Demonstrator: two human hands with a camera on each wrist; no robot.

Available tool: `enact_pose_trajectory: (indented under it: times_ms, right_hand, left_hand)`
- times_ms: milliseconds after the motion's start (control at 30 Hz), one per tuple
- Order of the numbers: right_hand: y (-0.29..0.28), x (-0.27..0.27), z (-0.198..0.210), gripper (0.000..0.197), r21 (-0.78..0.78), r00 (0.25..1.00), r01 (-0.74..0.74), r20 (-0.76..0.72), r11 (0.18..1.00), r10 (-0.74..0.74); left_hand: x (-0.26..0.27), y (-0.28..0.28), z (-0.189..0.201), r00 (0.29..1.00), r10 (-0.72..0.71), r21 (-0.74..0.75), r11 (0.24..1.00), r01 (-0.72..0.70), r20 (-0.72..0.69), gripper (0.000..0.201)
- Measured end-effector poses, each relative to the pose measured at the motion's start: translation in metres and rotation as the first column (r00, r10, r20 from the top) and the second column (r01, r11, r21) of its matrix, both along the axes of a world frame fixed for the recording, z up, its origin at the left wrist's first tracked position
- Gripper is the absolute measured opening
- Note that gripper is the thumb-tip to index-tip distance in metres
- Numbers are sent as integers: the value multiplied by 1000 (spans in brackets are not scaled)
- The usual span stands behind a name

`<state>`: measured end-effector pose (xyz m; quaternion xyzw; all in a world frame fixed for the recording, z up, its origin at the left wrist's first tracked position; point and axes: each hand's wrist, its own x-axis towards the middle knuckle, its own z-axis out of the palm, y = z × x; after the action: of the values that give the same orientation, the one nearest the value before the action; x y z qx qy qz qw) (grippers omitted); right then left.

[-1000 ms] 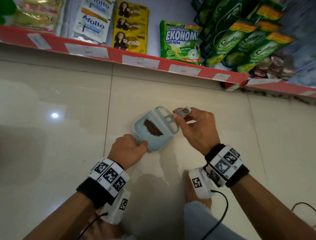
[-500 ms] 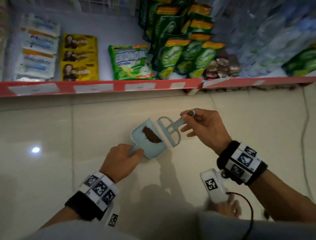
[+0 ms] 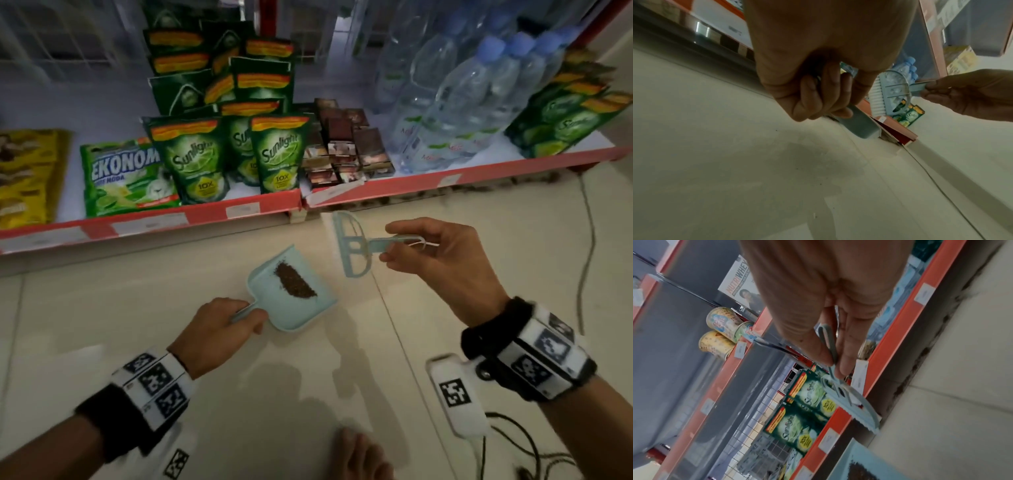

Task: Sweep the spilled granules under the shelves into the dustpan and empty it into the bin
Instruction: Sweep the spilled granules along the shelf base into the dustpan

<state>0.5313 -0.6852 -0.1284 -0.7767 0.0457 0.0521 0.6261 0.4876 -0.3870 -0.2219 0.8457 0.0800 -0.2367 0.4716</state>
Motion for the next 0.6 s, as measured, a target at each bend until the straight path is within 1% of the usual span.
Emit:
enact_pose_trajectory:
  times_ms: [100,167,200,267,300,367,433,467,533,567,600]
  right_hand:
    - [-33,15,-1,19,-103,999,-41,-13,994,40]
    - [-49,32,-6,17,-268,996,-68,39,961,81]
    - [-53,41,-9,17,-381,990,-92,68,920,127]
    - [-53,56,-15,17,-560,964,-133,117,818,237]
    - [-56,71,-12,18,-621,947,-149,135,769,292]
    - [-48,85,-14,19,-722,889,-221,127,655,441]
    - [-45,105,-18,19,-791,818,-293,83,537,569]
    - [-45,113,-22,20,-828,793,-313,41,465,608]
    - [-43,123,-28,23,-896,782,-325,-75,302,619]
    - [-42,125,-31,23,-919,778,-320,-117,230,617]
    - [-42,128,-33,21,-935,767,-307,-132,178,627]
  left_hand:
    - [13,-22,6,999,-34,3,999,34,-24,35]
    - [22,-34,3,999,-40,13,999,41,-25,36]
    - [25,-38,1,999,-41,22,999,42,-24,36]
    - [25,-43,-3,998,-54,36,998,55,-24,36]
    - [34,-51,-4,997,-66,46,997,67,-30,35]
    - [35,-56,-10,997,-58,49,997,61,-55,35]
    - [48,-68,-22,997,-37,43,998,40,-61,35]
    - [55,-74,-29,998,-15,33,999,17,-63,36]
    - [69,-86,-40,998,32,4,999,-32,-56,37]
    - [74,-90,-43,998,45,-14,999,-46,-48,38]
    - [78,-95,-46,998,49,-23,998,-50,-36,39]
